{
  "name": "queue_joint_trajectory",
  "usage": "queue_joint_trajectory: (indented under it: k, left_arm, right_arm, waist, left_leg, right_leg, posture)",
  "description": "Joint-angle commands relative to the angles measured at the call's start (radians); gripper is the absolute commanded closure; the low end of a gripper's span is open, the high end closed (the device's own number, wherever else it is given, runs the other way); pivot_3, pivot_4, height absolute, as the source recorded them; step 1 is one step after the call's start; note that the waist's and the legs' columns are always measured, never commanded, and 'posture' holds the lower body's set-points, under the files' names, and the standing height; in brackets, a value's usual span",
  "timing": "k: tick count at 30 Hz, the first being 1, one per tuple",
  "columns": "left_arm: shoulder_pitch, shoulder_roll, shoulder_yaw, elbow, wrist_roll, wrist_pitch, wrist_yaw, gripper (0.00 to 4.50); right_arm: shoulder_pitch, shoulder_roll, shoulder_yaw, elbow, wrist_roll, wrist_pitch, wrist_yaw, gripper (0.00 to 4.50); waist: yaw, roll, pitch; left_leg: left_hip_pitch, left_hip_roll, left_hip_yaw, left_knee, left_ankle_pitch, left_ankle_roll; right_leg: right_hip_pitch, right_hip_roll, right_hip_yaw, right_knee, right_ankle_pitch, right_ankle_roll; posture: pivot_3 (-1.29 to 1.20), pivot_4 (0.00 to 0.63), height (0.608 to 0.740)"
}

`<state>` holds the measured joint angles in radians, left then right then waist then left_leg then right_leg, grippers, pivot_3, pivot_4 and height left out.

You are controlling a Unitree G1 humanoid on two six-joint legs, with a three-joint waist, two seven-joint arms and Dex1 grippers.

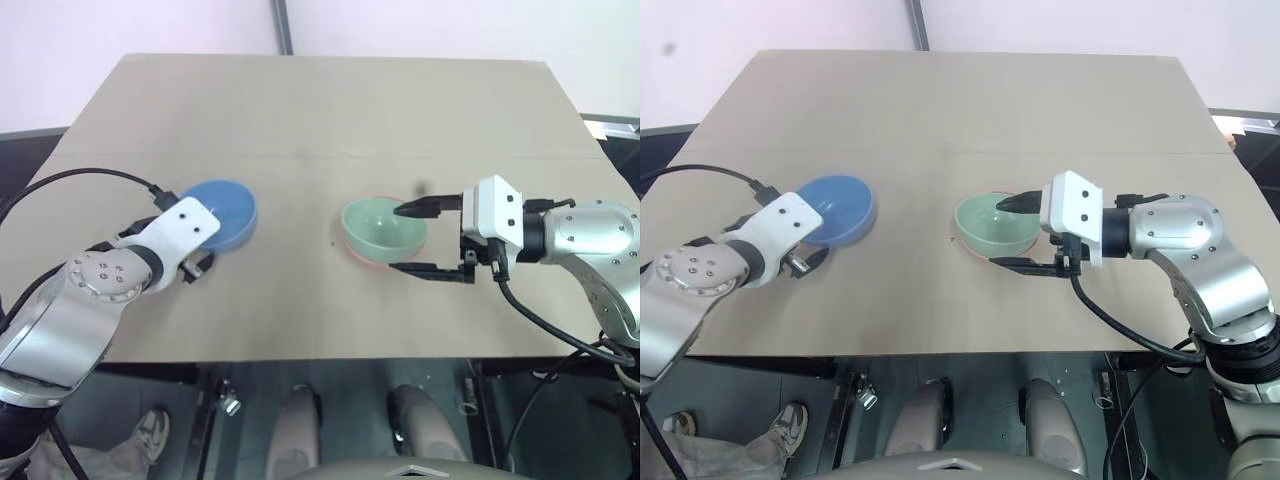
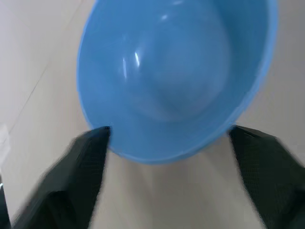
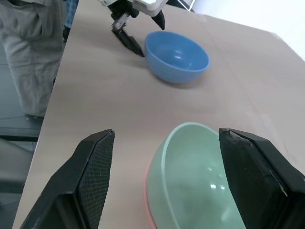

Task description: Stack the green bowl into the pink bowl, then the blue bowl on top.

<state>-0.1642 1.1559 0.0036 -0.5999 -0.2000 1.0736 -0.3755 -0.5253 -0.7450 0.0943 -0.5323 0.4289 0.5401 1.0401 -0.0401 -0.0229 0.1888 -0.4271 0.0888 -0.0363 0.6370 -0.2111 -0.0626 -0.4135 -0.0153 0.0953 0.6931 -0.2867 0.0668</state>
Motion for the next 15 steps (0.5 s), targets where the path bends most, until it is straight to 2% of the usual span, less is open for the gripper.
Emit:
queue_joint_trajectory:
  k: [1,2,6,10,15]
  left_arm:
    - [-0.017,-0.01,-0.016,0.009,0.049,-0.033,-0.002,1.93]
    - [-0.016,-0.012,-0.019,0.012,0.056,-0.039,-0.008,2.57]
    - [-0.007,-0.031,-0.018,0.026,0.067,-0.088,-0.04,4.45]
    - [0.003,-0.058,0.018,0.008,0.066,-0.229,-0.092,4.45]
    - [-0.042,-0.073,0.075,-0.013,0.0,-0.487,-0.262,4.45]
  right_arm:
    - [0.007,-0.018,-0.044,-0.021,0.012,-0.029,-0.004,0.65]
    - [0.01,-0.02,-0.047,-0.022,0.013,-0.03,-0.006,0.65]
    - [0.029,-0.03,-0.06,-0.027,0.008,-0.042,-0.015,0.65]
    - [0.038,-0.036,-0.068,-0.031,0.012,-0.044,-0.024,0.65]
    - [0.049,-0.042,-0.076,-0.036,0.015,-0.044,-0.035,0.65]
  waist:
    - [0.0,0.0,0.0]
    - [0.001,0.0,0.0]
    - [0.001,0.0,0.0]
    - [0.001,0.0,0.0]
    - [0.004,0.0,0.0]
  left_leg:
    - [0.0,0.0,0.0,0.0,0.0,0.0]
    - [0.0,0.0,0.0,0.0,0.0,0.0]
    - [0.0,0.0,0.0,0.0,0.0,0.0]
    - [0.0,0.0,0.0,0.001,0.0,0.0]
    - [-0.001,0.0,0.0,0.001,0.0,0.0]
  right_leg:
    - [0.0,0.0,0.0,0.0,0.0,0.0]
    - [0.0,0.0,0.0,0.0,0.0,0.0]
    - [0.0,0.0,0.0,0.001,0.0,0.0]
    - [0.0,0.0,0.0,0.001,0.0,0.0]
    - [0.0,0.0,0.0,0.001,0.0,0.0]
  posture:
    - [0.0,0.15,0.74]
    - [0.0,0.15,0.74]
    - [0.0,0.15,0.74]
    - [0.0,0.15,0.74]
    - [0.0,0.15,0.74]
